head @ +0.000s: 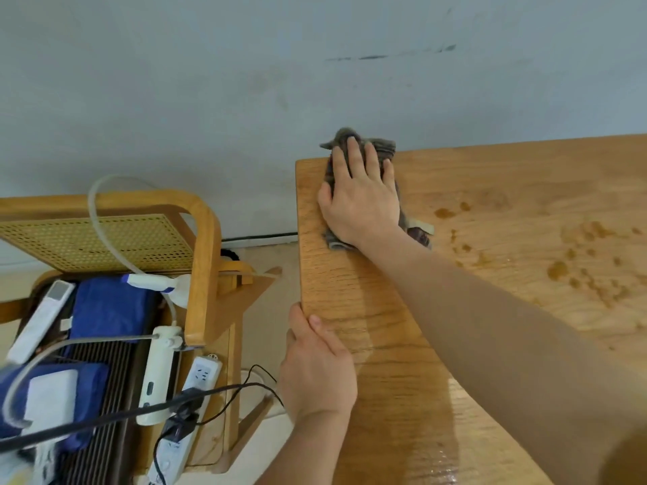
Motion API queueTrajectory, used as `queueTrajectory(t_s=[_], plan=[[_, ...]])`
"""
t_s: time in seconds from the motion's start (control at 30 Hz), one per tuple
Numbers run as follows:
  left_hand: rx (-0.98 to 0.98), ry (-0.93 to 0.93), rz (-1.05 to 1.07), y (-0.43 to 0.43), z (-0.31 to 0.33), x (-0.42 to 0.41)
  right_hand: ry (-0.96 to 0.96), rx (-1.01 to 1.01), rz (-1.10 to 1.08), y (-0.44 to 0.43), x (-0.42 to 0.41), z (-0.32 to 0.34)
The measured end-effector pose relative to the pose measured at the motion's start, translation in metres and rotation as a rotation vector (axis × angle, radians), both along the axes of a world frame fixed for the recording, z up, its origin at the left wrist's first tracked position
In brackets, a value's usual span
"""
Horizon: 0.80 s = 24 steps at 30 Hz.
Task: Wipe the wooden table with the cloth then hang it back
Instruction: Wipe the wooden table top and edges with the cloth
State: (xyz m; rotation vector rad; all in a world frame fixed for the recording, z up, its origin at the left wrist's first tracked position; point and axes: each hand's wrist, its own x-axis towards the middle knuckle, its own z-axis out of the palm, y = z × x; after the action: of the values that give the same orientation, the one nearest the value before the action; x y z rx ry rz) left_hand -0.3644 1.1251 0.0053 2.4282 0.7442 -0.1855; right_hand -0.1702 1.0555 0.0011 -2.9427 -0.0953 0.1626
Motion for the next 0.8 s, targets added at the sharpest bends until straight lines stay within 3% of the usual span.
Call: queueTrajectory(t_s=[0.1, 0.23, 0.3, 0.4, 0.63, 0.7, 0.8], plan=[[0.005, -0.014, -0.007, 0.001, -0.002, -0.003, -0.034, -0.009, 0.029, -0.012, -0.039, -0.001], [-0.023, -0.029, -0.004, 0.003, 0.003, -0.003, 0.023, -0.062, 0.119, -0.056, -0.192, 0.011], [-0.034, -0.034, 0.005, 0.001, 0.003, -0.002, 0.071, -0.094, 0.182, -0.077, -0.228, 0.014], [-0.030, -0.037, 0.000, 0.001, 0.003, -0.001, 0.081, -0.085, 0.194, -0.085, -0.194, 0.014], [-0.021, -0.086, -0.024, 0.001, 0.002, -0.005, 0.038, -0.050, -0.052, -0.080, -0.034, 0.004], [-0.027, -0.093, -0.015, 0.001, 0.000, -0.006, 0.020, -0.044, -0.032, -0.082, -0.053, 0.004], [-0.029, -0.070, -0.007, 0.001, 0.005, -0.007, 0.029, -0.058, 0.005, -0.099, -0.150, 0.010]])
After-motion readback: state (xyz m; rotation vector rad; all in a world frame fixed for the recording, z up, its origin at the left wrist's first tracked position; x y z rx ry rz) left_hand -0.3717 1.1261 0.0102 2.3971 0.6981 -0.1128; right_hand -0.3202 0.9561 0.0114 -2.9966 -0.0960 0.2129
